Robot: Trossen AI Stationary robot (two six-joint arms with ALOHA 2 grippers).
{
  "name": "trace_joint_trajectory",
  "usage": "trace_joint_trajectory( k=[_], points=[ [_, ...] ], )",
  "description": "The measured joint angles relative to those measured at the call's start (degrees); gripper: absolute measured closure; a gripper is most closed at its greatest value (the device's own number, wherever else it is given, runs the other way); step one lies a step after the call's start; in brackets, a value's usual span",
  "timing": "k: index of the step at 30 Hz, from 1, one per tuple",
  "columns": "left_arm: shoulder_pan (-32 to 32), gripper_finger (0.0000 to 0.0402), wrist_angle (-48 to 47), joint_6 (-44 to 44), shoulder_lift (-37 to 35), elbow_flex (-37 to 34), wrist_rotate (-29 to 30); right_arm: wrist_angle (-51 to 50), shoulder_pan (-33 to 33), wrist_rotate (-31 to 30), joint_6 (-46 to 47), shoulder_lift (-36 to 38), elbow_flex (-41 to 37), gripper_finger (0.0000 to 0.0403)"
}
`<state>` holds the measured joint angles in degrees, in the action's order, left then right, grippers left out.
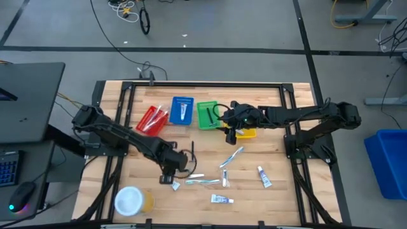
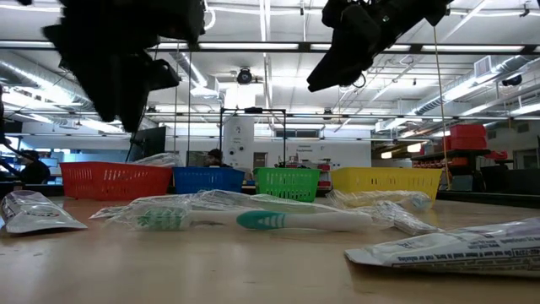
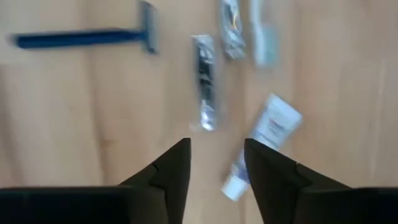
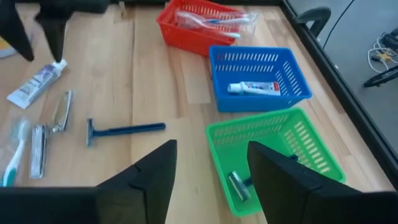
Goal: Pick & Place Travel size toiletries
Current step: Put the white toothpaste into the blue bin
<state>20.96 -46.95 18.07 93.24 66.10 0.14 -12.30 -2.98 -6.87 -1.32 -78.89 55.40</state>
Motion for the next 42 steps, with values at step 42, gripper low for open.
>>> trace_joint_trajectory(
  k=[42],
  points=[
    [11.22, 0.0208, 5.97, -0.63, 14.29, -1.92, 0.68, 6.83, 0.0, -0.05, -11.06, -0.09, 0.02, 0.0172]
  ],
)
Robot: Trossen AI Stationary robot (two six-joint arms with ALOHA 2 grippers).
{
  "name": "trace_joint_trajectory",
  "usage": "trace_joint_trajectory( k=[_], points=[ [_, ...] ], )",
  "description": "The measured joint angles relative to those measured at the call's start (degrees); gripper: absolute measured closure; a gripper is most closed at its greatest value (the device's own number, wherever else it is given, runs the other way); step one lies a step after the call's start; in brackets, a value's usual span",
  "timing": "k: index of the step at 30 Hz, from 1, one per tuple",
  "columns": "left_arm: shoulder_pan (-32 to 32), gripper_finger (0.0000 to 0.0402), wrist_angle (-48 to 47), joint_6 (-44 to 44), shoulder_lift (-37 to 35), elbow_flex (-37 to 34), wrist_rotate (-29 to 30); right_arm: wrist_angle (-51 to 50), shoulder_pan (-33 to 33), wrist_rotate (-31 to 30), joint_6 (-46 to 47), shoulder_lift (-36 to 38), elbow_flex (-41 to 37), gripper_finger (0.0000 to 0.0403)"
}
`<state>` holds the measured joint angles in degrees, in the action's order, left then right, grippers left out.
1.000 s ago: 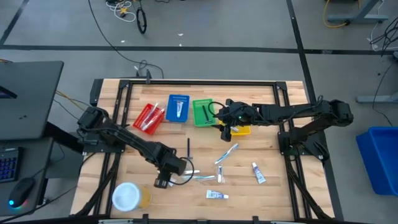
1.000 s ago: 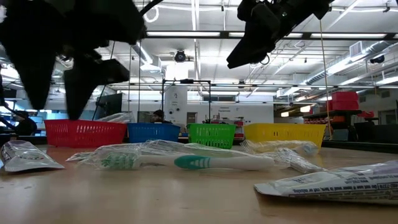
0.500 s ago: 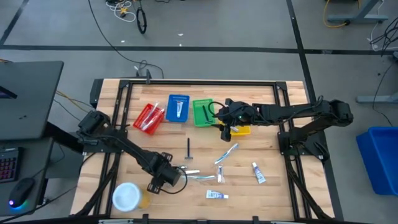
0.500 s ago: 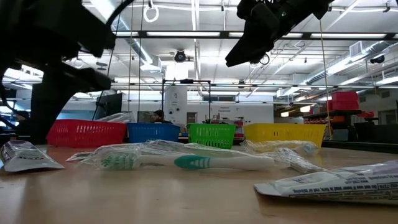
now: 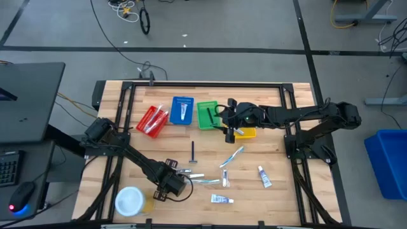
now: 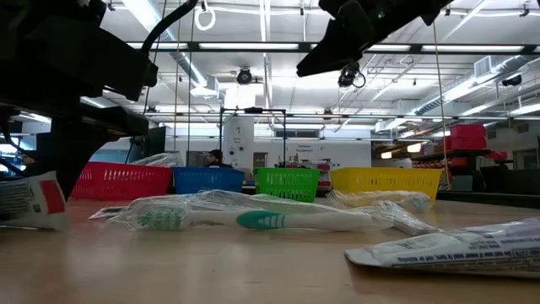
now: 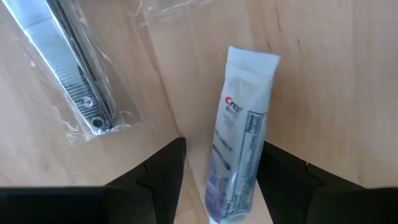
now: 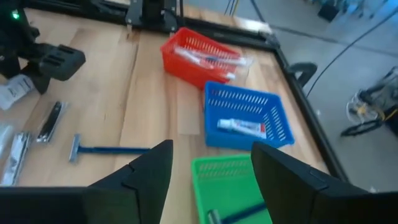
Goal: Pick & Place Travel size toiletries
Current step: Put the white toothpaste into the blue bin
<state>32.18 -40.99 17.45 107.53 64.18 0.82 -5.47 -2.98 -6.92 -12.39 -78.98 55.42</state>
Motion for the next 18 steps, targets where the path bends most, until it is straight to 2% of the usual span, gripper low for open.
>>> trace_joint_trajectory(
  k=[11, 18],
  points=[
    [-0.13, 0.03, -0.2, 5.21, 0.11, -0.06, -0.05, 1.89, 0.01, -0.02, -2.27, 0.0, 0.0, 0.0155],
    [-1.44, 0.0322, -4.23, 4.18, -0.88, 2.4, -0.63, 1.88, 0.0, -0.02, -2.09, 0.0, 0.0, 0.0149]
  ],
)
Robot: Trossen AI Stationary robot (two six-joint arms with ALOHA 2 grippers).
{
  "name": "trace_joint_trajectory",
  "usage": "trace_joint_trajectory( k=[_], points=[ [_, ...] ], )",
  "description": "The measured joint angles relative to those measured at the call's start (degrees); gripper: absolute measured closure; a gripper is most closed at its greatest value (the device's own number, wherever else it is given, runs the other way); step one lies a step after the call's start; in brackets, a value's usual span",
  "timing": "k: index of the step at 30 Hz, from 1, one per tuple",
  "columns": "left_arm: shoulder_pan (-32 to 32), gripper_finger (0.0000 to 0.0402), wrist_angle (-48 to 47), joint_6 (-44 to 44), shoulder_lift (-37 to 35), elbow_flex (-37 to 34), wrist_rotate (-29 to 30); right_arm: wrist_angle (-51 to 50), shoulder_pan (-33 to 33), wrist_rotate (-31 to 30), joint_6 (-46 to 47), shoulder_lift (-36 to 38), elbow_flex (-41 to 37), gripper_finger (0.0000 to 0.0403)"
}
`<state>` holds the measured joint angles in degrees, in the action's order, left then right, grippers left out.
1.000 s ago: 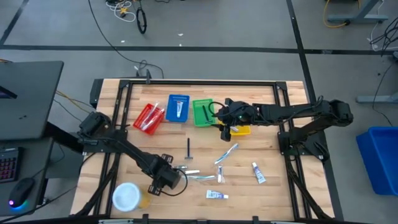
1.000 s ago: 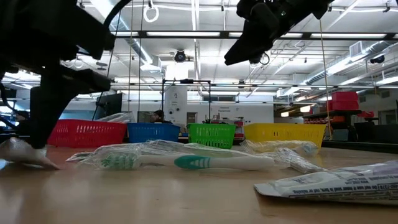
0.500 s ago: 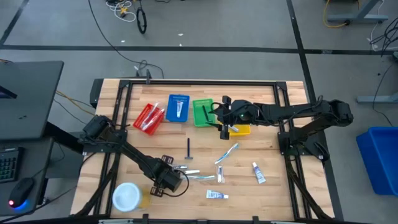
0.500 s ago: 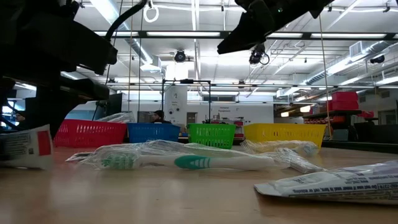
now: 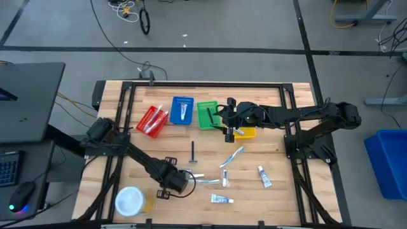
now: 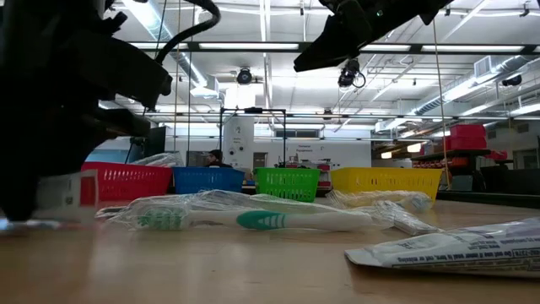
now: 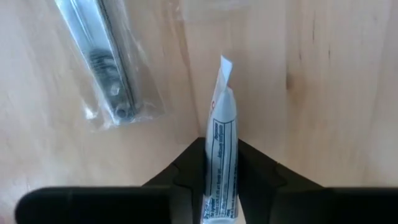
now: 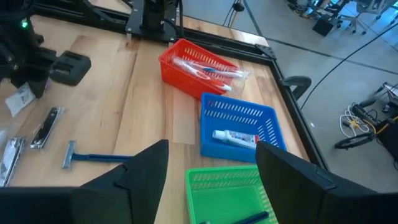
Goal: Pick & Place Travel size toiletries
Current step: Put the white toothpaste into the blue bin
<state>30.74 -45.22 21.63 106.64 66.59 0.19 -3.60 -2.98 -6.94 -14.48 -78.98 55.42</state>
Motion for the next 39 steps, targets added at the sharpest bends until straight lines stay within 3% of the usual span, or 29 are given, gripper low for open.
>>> trace_joint_trajectory(
  k=[5, 12, 19, 24, 31, 39],
  points=[
    [-2.64, 0.033, -2.85, -0.87, -4.58, 0.59, 0.71, -0.15, 0.0, 0.0, 0.02, 0.0, 0.0, 0.0151],
    [-9.95, 0.0335, -8.4, -0.95, -11.83, 0.61, 7.28, -0.42, 0.02, 0.02, 0.02, 0.0, 0.0, 0.0166],
    [-21.56, 0.0335, -8.85, -5.09, -17.91, 0.64, 15.91, -0.44, 0.02, 0.04, 0.04, 0.0, 0.0, 0.0171],
    [-31.41, 0.0335, -7.63, -5.66, -18.13, 0.66, 23.95, -0.43, 0.02, 0.05, 0.5, 0.0, 0.0, 0.0162],
    [-43.62, 0.0335, -0.42, -3.34, -17.39, 0.69, 19.04, -0.63, 0.02, 0.07, 2.01, 0.0, 0.0, 0.0152],
    [-51.81, 0.0335, 4.34, -2.32, -15.44, 0.69, 13.56, -0.92, 0.0, 0.09, 2.01, 0.0, 0.0, 0.0161]
  ],
)
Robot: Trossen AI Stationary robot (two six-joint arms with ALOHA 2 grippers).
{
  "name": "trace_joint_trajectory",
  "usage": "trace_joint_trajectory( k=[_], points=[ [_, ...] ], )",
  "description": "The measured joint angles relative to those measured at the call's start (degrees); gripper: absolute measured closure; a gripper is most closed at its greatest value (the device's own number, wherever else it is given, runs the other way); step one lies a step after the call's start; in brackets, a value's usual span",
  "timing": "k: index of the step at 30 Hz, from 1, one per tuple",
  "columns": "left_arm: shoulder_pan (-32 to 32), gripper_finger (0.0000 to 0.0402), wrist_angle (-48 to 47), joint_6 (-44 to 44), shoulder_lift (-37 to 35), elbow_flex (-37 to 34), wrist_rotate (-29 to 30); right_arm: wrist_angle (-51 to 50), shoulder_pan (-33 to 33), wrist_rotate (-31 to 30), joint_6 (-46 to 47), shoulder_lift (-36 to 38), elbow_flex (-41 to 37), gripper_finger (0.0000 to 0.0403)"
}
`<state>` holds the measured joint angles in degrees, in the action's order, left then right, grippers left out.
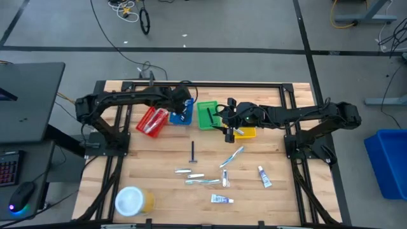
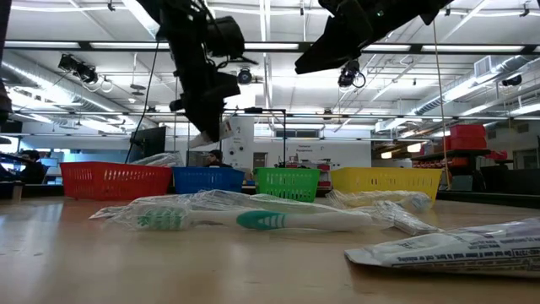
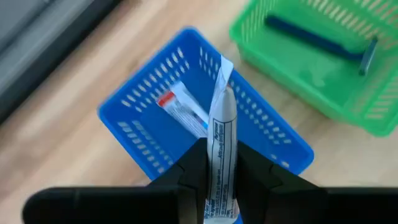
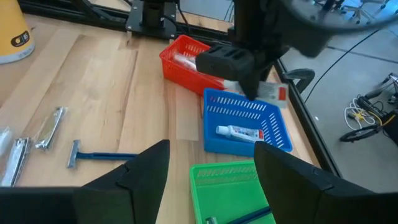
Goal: Pick & Place Travel size toiletries
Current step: Put the white toothpaste into the blue bin
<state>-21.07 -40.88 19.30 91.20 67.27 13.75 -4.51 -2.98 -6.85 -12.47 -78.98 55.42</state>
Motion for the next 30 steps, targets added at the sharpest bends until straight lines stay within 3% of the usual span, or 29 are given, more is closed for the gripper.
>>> trace_joint_trajectory(
  k=[14, 30],
  points=[
    [-3.32, 0.0335, 2.43, -2.6, 10.27, 0.06, -3.73, -2.6, 0.01, 0.0, 1.12, 0.0, 0.0, 0.0185],
    [-3.8, 0.0334, 2.14, -4.28, 10.14, 0.04, -2.9, -2.86, 0.01, 0.02, 4.17, 0.0, 0.0, 0.0177]
  ],
)
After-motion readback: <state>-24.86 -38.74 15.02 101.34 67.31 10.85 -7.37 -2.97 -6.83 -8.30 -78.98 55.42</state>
